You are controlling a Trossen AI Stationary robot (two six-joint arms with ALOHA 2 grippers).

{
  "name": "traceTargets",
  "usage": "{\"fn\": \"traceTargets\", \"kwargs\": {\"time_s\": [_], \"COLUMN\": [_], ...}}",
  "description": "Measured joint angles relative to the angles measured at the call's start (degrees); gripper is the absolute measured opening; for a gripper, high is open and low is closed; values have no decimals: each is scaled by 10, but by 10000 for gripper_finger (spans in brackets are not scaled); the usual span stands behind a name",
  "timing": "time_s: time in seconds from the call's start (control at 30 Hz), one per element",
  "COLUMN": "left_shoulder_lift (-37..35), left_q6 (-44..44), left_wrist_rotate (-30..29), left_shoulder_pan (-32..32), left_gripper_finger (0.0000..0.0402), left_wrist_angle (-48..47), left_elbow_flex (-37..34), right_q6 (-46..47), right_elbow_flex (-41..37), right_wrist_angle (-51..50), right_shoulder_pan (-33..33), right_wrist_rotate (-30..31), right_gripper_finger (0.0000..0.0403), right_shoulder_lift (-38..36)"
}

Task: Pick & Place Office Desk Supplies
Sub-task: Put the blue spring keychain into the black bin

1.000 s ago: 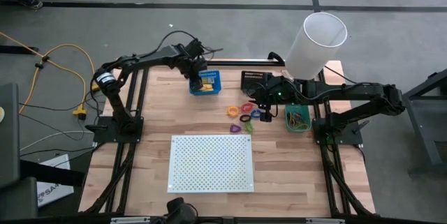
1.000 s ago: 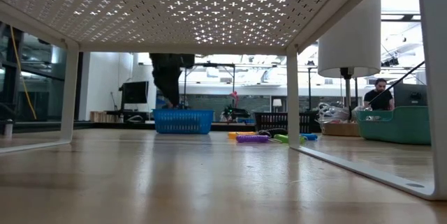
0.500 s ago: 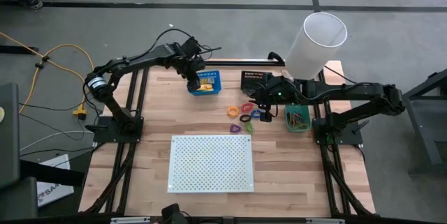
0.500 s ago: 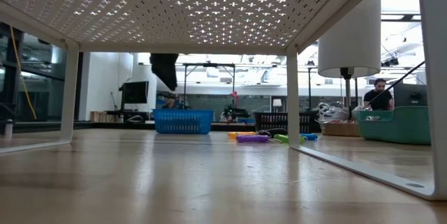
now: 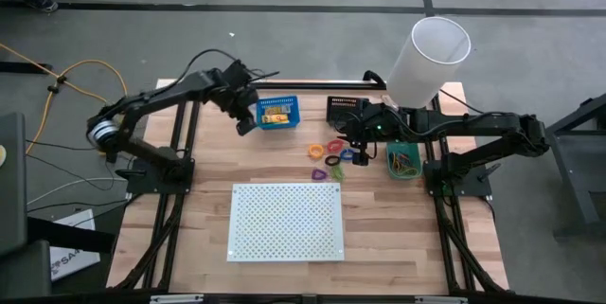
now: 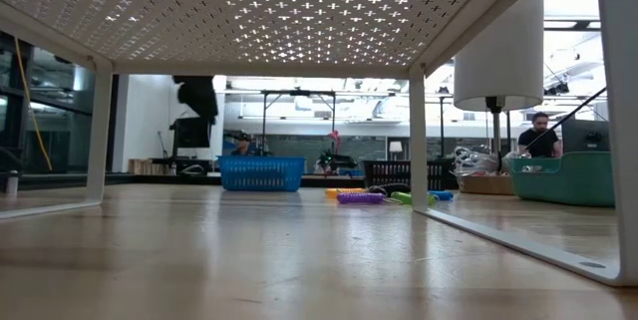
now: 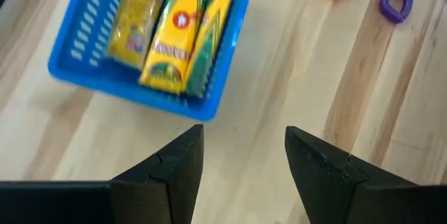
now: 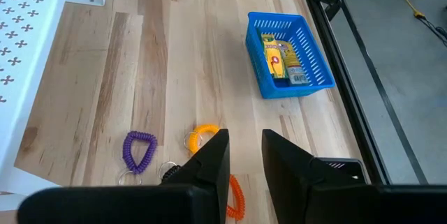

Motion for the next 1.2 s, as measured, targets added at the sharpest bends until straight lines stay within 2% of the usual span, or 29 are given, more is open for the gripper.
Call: {"fn": "traceTargets", "kwargs": {"time_s": [0.3, 0.47, 0.6, 0.87, 1.2], "left_shoulder_lift": [-150, -211, -248, -310, -318], "left_q6": [-56, -80, -92, -111, -113], "left_wrist_rotate": [-2, 1, 28, 38, 38], "left_shoulder_pan": [7, 6, -4, -25, -39], "left_gripper_finger": [195, 195, 195, 195, 195], "left_wrist_angle": [67, 89, 101, 119, 122], "left_elbow_flex": [-139, -190, -222, -257, -257], "right_q6": [0, 0, 0, 0, 0], "right_elbow_flex": [0, 0, 0, 0, 0], "right_wrist_angle": [0, 0, 0, 0, 0], "right_shoulder_pan": [0, 0, 0, 0, 0], "right_wrist_rotate": [0, 0, 0, 0, 0], "right_gripper_finger": [74, 74, 74, 74, 74], "right_shoulder_lift": [0, 0, 0, 0, 0]}}
